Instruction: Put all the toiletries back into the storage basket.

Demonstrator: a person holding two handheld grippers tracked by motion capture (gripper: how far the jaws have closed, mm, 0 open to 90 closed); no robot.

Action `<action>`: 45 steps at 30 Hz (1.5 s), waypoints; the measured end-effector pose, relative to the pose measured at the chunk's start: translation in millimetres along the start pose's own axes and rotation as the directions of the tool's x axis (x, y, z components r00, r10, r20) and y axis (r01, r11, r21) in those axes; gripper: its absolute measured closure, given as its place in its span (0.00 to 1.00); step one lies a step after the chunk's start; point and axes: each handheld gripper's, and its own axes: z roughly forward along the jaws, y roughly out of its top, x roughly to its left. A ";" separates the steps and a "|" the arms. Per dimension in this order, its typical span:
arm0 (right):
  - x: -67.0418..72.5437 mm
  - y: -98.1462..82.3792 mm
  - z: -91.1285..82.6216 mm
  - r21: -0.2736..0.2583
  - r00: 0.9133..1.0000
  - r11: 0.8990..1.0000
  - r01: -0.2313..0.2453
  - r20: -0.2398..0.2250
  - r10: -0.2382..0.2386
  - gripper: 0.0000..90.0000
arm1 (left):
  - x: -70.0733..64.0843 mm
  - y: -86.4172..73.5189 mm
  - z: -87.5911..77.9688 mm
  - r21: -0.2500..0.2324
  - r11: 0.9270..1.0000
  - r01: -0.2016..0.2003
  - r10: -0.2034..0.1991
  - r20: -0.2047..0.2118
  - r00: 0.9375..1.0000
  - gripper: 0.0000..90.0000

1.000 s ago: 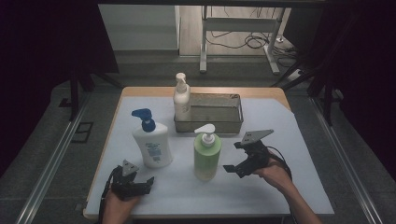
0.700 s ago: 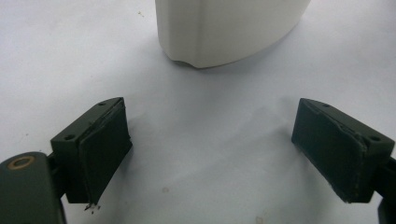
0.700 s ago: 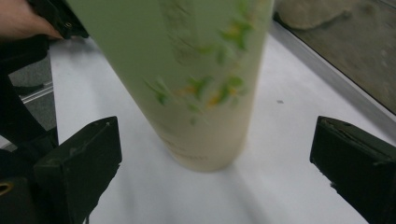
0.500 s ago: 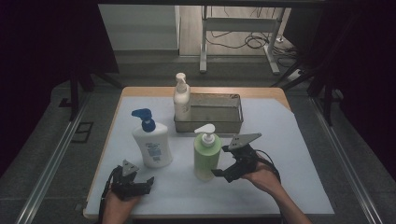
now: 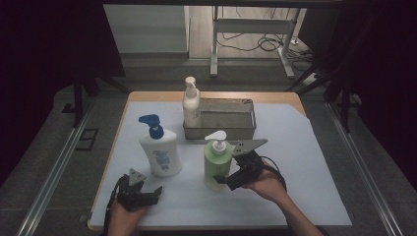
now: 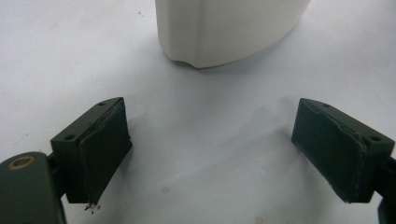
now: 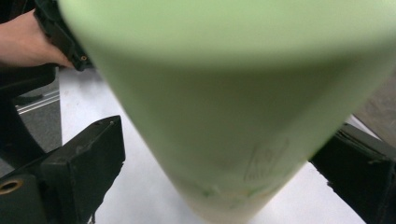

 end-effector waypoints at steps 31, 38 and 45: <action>5.9 14.0 11.6 0.029 0.996 0.999 0.031 0.085 -0.033 0.14 | 0.1 0.1 0.0 0.001 1.000 0.001 -0.001 0.001 1.000 0.12; 3.8 17.6 7.1 0.035 0.997 0.999 0.011 0.076 -0.014 0.14 | 0.1 0.1 0.0 0.001 1.000 0.001 -0.001 0.001 1.000 0.12; 2.0 27.8 -1.3 0.032 0.996 0.999 0.021 0.083 -0.024 0.14 | 0.1 0.1 0.0 0.001 1.000 0.001 -0.001 0.001 1.000 0.12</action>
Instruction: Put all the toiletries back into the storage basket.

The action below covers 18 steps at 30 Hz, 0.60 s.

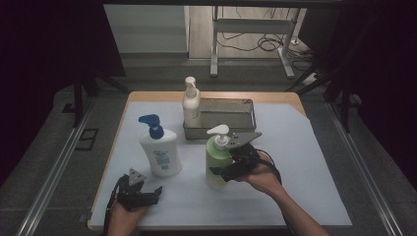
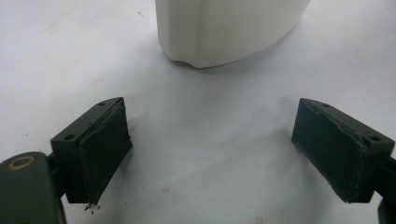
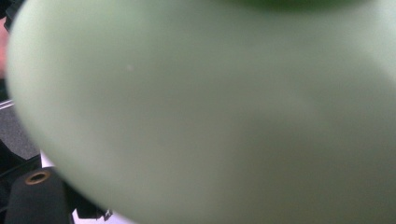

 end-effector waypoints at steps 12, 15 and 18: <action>-11.9 21.5 -12.1 -0.015 1.000 1.000 -0.001 0.028 0.001 0.14 | 0.0 0.0 0.0 0.000 1.000 0.000 0.000 0.000 1.000 0.12; -14.2 25.3 -13.1 -0.017 0.999 1.000 0.002 0.034 -0.001 0.14 | 0.0 0.0 0.0 0.000 1.000 -0.001 0.001 0.000 1.000 0.12; -19.4 32.6 -14.5 -0.027 0.999 1.000 0.000 0.049 0.001 0.14 | 0.0 0.0 0.0 0.000 1.000 0.000 0.000 0.000 1.000 0.12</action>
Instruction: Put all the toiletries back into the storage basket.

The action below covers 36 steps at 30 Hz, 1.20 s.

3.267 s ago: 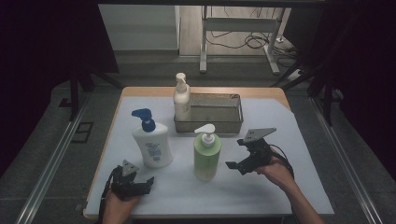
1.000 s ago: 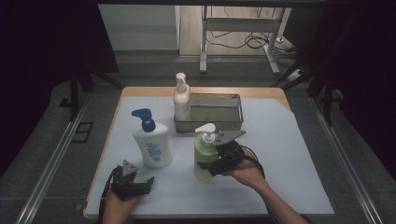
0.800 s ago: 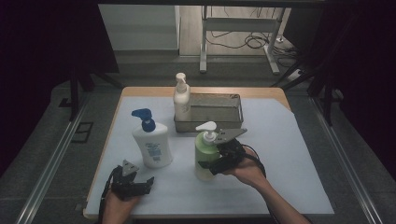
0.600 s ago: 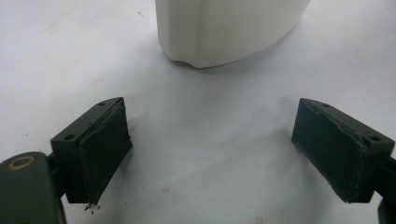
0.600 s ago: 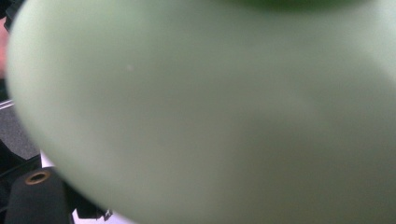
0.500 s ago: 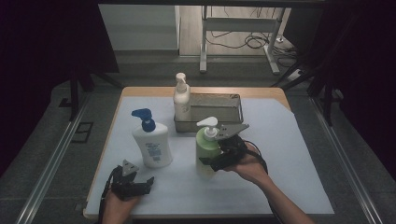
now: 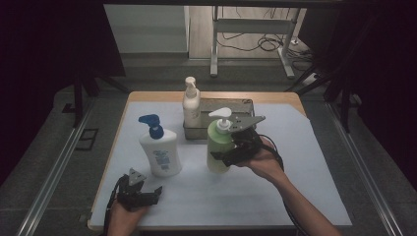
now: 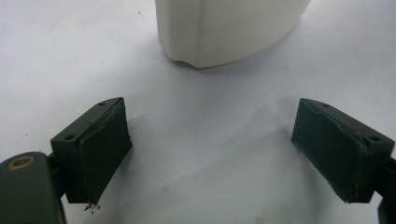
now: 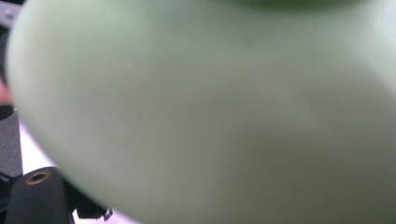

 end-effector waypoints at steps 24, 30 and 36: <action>-32.2 46.0 1.6 -0.017 0.996 1.000 -0.019 0.082 0.020 0.14 | 0.2 0.1 0.0 0.001 1.000 0.001 -0.001 0.001 1.000 0.12; -42.1 52.6 5.8 -0.022 0.993 0.999 -0.039 0.107 0.041 0.14 | 0.2 0.1 0.0 0.001 1.000 0.001 -0.001 0.001 1.000 0.12; -51.2 60.1 9.5 -0.024 0.990 0.999 -0.046 0.132 0.049 0.14 | 0.3 0.1 0.0 0.001 1.000 0.000 0.000 0.001 1.000 0.12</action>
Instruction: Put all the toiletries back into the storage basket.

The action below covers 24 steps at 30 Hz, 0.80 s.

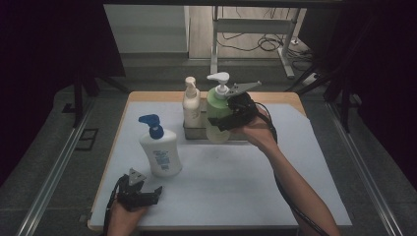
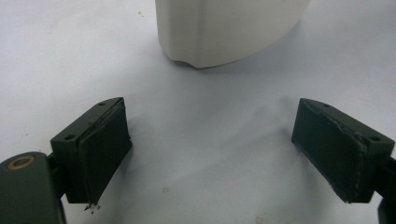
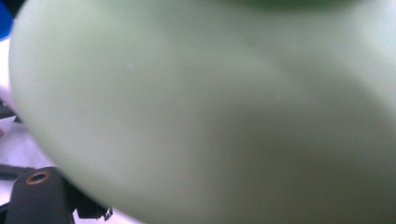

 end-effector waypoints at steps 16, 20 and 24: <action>-21.4 16.6 17.1 -0.009 0.996 0.999 -0.040 0.076 0.040 0.14 | 0.0 0.1 0.1 0.000 1.000 0.000 0.000 0.000 1.000 0.12; -26.2 18.9 23.0 -0.009 0.995 0.999 -0.042 0.091 0.043 0.14 | 0.0 0.1 0.1 0.000 1.000 0.001 -0.001 0.001 1.000 0.12; -30.8 20.2 29.4 -0.007 0.993 0.999 -0.048 0.109 0.048 0.14 | -0.1 0.1 0.1 0.000 1.000 0.003 -0.003 0.002 1.000 0.12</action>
